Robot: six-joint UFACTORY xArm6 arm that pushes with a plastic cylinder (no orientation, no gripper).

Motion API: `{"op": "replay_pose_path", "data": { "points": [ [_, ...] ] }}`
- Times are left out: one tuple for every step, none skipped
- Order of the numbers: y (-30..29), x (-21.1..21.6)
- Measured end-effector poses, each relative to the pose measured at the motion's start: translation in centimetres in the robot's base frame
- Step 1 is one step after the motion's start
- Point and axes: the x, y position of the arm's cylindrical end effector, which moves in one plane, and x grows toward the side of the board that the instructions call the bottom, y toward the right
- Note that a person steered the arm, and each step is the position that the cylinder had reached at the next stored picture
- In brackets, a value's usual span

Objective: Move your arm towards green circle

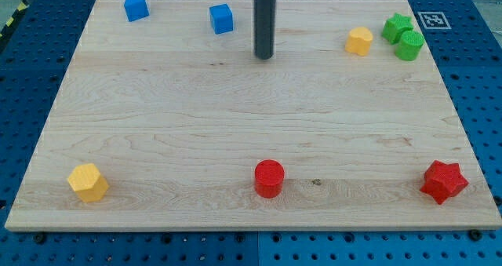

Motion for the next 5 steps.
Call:
{"op": "replay_pose_path", "data": {
  "points": [
    [3.3, -5.6],
    [9.5, -11.4],
    [18.8, -12.3],
    [27.6, -10.5],
    [28.8, -8.0]
  ]
}}
